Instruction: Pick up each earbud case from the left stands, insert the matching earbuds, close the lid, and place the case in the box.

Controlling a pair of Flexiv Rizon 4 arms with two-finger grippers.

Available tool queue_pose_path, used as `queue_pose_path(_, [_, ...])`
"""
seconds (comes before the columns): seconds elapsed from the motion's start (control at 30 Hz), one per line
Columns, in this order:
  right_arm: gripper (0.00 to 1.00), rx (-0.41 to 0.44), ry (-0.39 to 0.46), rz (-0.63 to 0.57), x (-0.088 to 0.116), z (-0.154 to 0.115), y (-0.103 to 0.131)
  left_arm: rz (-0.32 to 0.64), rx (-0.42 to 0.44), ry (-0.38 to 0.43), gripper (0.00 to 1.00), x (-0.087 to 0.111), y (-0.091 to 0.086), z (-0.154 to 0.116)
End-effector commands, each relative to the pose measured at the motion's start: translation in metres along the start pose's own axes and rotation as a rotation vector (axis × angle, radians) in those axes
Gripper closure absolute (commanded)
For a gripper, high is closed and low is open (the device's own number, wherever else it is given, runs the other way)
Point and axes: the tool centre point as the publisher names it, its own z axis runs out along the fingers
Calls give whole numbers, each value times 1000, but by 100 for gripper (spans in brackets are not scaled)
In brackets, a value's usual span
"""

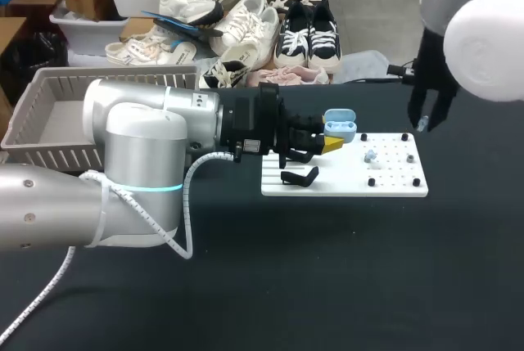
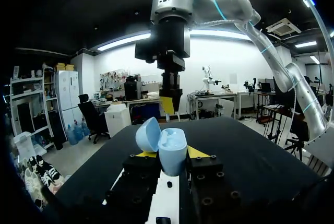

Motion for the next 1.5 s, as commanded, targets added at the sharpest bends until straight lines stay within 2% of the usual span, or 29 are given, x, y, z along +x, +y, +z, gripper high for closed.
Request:
queue_pose_path(0.03, [100,32,-53,19,20,-18,11,1,-2,-3,100,1,0,0])
queue_pose_path(0.33, [100,137,-111,60,37,-41,37,1,-2,-3,100,1,0,0])
queue_pose_path(0.57, [100,129,-135,117,46,-52,52,1,-2,-3,100,1,0,0])
queue_pose_path(0.83, [100,122,-127,197,52,-54,69,1,-2,-3,100,1,0,0])
queue_pose_path(1.17, [100,95,-104,223,46,-47,90,1,-2,-3,100,1,0,0])
queue_pose_path(1.5, [100,90,-90,253,42,-43,101,1,-2,-3,100,1,0,0])
